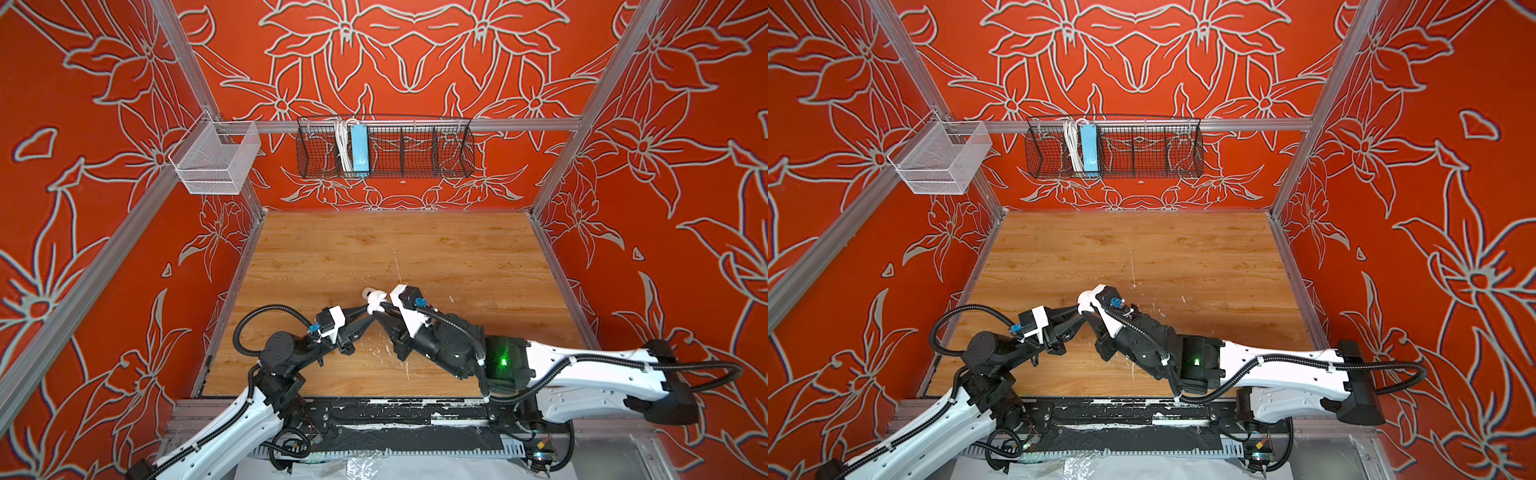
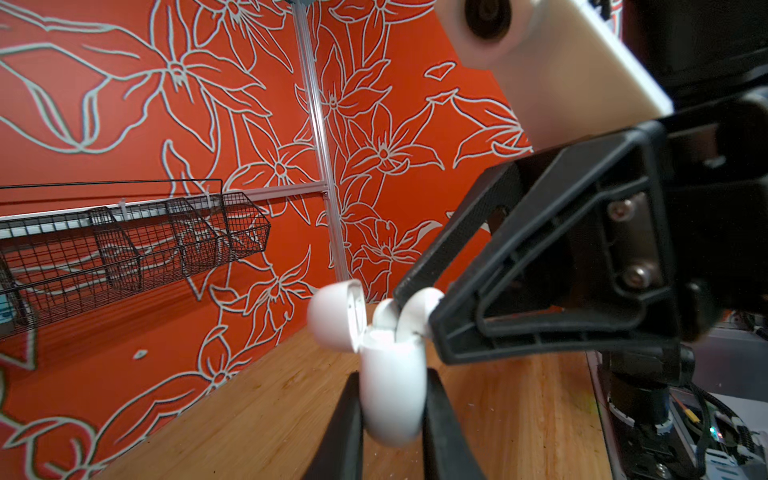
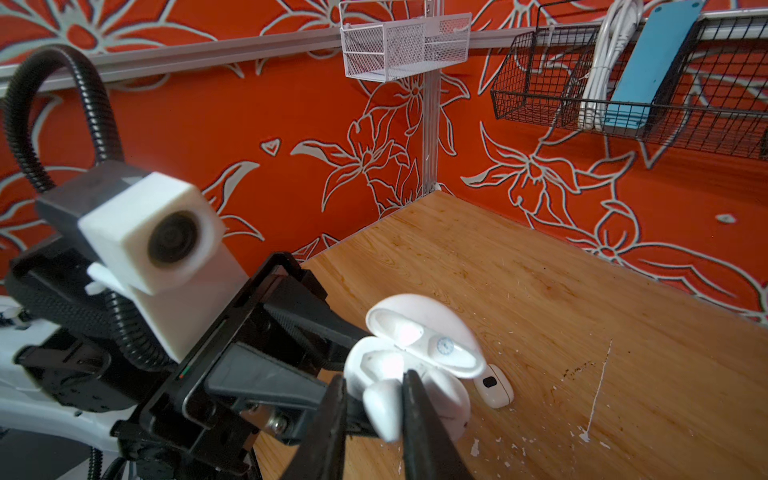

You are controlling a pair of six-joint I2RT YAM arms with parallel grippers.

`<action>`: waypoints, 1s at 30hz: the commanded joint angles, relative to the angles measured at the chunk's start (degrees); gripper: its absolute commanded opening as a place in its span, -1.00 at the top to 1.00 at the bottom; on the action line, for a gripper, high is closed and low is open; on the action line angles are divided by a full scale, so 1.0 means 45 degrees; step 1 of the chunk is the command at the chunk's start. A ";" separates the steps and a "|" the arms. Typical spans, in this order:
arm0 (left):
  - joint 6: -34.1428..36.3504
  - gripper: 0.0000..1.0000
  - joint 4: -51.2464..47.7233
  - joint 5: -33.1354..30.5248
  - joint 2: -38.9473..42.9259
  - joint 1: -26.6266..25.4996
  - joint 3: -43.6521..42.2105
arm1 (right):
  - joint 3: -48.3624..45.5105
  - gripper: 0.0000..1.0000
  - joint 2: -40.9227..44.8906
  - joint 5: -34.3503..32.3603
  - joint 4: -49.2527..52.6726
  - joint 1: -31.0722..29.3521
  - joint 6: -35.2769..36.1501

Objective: Insert the wireless bluetooth earbuds into the charging case
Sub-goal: 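Press the earbud down into the case with the right gripper, then open the right gripper and withdraw it from the case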

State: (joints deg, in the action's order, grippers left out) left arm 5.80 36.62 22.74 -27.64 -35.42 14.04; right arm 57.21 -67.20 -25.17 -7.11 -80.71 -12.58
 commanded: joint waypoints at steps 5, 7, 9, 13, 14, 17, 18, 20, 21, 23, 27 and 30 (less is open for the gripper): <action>0.0555 1.00 0.0685 -0.1216 -0.0313 -0.0156 -0.0031 | 0.0577 0.31 -0.0572 -0.0169 -0.0108 -0.0189 -0.1969; 0.0657 1.00 0.0761 -0.1430 -0.0352 -0.0176 -0.0073 | 0.0604 0.32 -0.0628 -0.0300 -0.0165 -0.0190 -0.2273; 0.0756 1.00 0.0751 -0.1631 -0.0362 -0.0180 -0.0107 | 0.0631 0.35 -0.0709 -0.0452 -0.0160 -0.0209 -0.2612; 0.0965 1.00 0.0846 -0.2210 -0.0362 -0.0195 -0.0230 | 0.0590 0.36 -0.0780 -0.0859 -0.0229 -0.0273 -0.3077; 0.1012 1.00 0.0857 -0.2324 -0.0360 -0.0201 -0.0266 | 0.0587 0.37 -0.0780 -0.0945 -0.0235 -0.0287 -0.3135; 0.1113 1.00 0.0905 -0.2569 -0.0414 -0.0215 -0.0313 | 0.0641 0.40 -0.0843 -0.1045 -0.0236 -0.0328 -0.3235; 0.1132 1.00 0.0936 -0.2593 -0.0402 -0.0215 -0.0332 | 0.0656 0.41 -0.0876 -0.1038 -0.0269 -0.0347 -0.3225; 0.1132 1.00 0.0976 -0.2512 -0.0447 -0.0215 -0.0346 | 0.0719 0.41 -0.0978 -0.1033 -0.0361 -0.0347 -0.3090; 0.1132 1.00 0.1005 -0.2434 -0.0476 -0.0215 -0.0359 | 0.0759 0.41 -0.1018 -0.1098 -0.0338 -0.0346 -0.3031; 0.1132 1.00 0.1061 -0.2289 -0.0504 -0.0215 -0.0361 | 0.0870 0.42 -0.1063 -0.1268 -0.0227 -0.0349 -0.2911; 0.1152 1.00 0.0981 -0.2112 -0.0540 -0.0215 -0.0364 | 0.0796 0.41 -0.0479 -0.2021 0.0233 -0.0347 -0.2330; 0.1084 1.00 0.0444 -0.1488 -0.0533 -0.0215 -0.0115 | 0.0387 0.42 0.0706 -0.2886 0.0501 -0.0318 -0.1459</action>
State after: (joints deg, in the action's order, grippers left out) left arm 10.26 38.50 13.34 -30.09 -36.12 13.02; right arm 59.00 -69.34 -32.58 -5.76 -82.00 -22.81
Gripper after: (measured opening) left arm 0.201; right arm 0.292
